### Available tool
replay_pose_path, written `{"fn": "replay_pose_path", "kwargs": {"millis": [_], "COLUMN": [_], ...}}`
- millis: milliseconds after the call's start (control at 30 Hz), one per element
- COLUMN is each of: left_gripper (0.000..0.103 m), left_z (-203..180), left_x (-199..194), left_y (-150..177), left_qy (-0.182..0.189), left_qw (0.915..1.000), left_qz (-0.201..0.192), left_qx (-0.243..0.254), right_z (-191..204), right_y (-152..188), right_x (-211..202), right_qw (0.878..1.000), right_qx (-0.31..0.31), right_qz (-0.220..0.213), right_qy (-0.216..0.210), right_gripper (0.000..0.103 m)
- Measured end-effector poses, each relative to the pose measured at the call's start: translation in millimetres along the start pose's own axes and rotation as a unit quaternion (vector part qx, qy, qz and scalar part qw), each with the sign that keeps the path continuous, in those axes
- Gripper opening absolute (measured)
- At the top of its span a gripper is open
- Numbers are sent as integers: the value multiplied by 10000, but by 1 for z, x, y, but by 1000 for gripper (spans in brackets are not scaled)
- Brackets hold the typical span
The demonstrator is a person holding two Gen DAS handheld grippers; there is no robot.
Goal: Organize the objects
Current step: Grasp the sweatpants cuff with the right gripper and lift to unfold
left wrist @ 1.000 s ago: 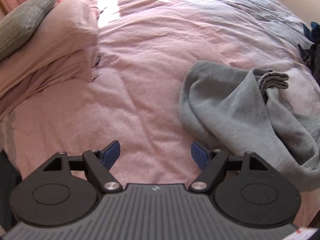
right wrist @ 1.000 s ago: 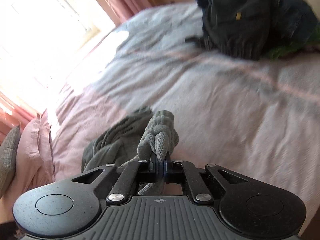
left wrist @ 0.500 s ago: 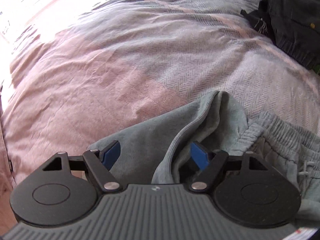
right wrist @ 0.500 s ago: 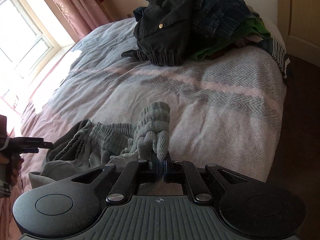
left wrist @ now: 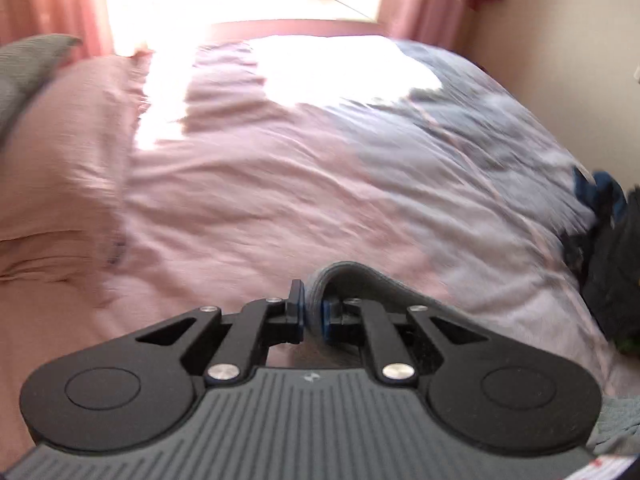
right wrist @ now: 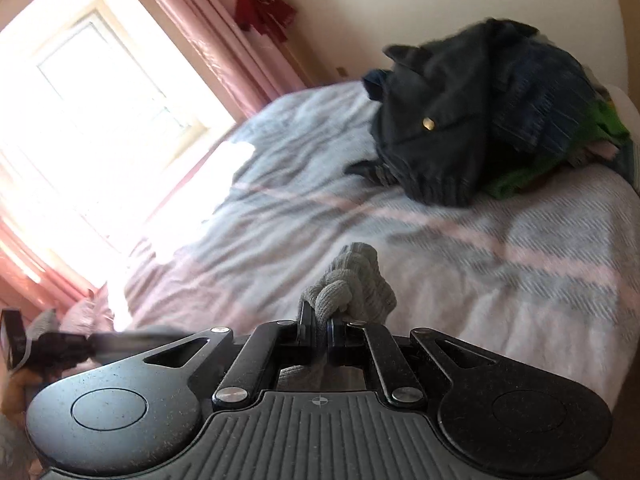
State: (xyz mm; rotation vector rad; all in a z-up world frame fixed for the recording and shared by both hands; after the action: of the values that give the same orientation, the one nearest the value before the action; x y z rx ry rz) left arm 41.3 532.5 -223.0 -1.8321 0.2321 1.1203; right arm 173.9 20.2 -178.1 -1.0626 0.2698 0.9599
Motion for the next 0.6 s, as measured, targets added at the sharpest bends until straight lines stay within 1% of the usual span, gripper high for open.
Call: {"fn": "replay_pose_path", "kwargs": {"millis": [33, 67, 100, 167, 200, 233, 267, 300, 333, 367, 400, 467, 533, 600], "left_gripper": [8, 8, 9, 10, 20, 29, 47, 47, 44, 44, 45, 45, 45, 46], "left_z": [25, 55, 78, 111, 120, 128, 136, 143, 147, 150, 151, 147, 145, 140], "left_x": [-30, -68, -97, -143, -159, -172, -182, -189, -195, -202, -207, -219, -231, -243], "left_y": [1, 4, 15, 52, 77, 102, 131, 161, 188, 217, 242, 285, 316, 341], "left_qy": [-203, -379, -540, -818, -939, -1116, -1363, -1541, -1686, -1836, -1959, -2115, -2126, -2119], "left_qw": [9994, 9967, 9925, 9841, 9811, 9770, 9707, 9639, 9574, 9510, 9450, 9323, 9239, 9196], "left_qz": [-161, -342, -424, -375, -294, -177, -16, 163, 323, 495, 635, 842, 909, 937], "left_qx": [-240, -626, -1011, -1533, -1668, -1809, -1980, -2163, -2321, -2436, -2541, -2809, -3049, -3173], "right_z": [12, 26, 35, 48, 49, 45, 33, 18, 1, -19, -32, -55, -65, -66], "right_y": [-10, -19, -25, -30, -27, -19, -6, 9, 26, 43, 57, 82, 94, 95], "right_x": [-5, -11, -19, -37, -42, -43, -41, -35, -28, -20, -13, 2, 11, 14], "right_qw": [9997, 9988, 9976, 9949, 9944, 9944, 9950, 9942, 9914, 9879, 9841, 9748, 9714, 9722], "right_qx": [-26, -72, -123, -355, -518, -661, -755, -752, -654, -456, -327, -213, -308, -568], "right_qz": [-101, -209, -295, -357, -266, -74, 236, 646, 1109, 1479, 1743, 2211, 2335, 2259], "right_qy": [-204, -432, -620, -872, -878, -817, -608, -406, -217, -71, -18, 221, 312, 233], "right_gripper": [0, 0, 0, 0, 0, 0, 1, 1, 1, 1, 1, 1, 1, 1]}}
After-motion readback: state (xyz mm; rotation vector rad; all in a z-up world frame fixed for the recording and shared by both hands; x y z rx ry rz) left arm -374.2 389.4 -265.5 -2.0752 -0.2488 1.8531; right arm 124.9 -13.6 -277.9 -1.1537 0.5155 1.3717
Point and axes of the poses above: each gripper's, at about its wrist camera, not at the fingertips, and x roughly the way its jaws point, z to its left, y to its underside, the point moved 10 cm from there along x, roughly the way its jaws point, and after that the axes turned 3 degrees about y, right-handed, at the moved point
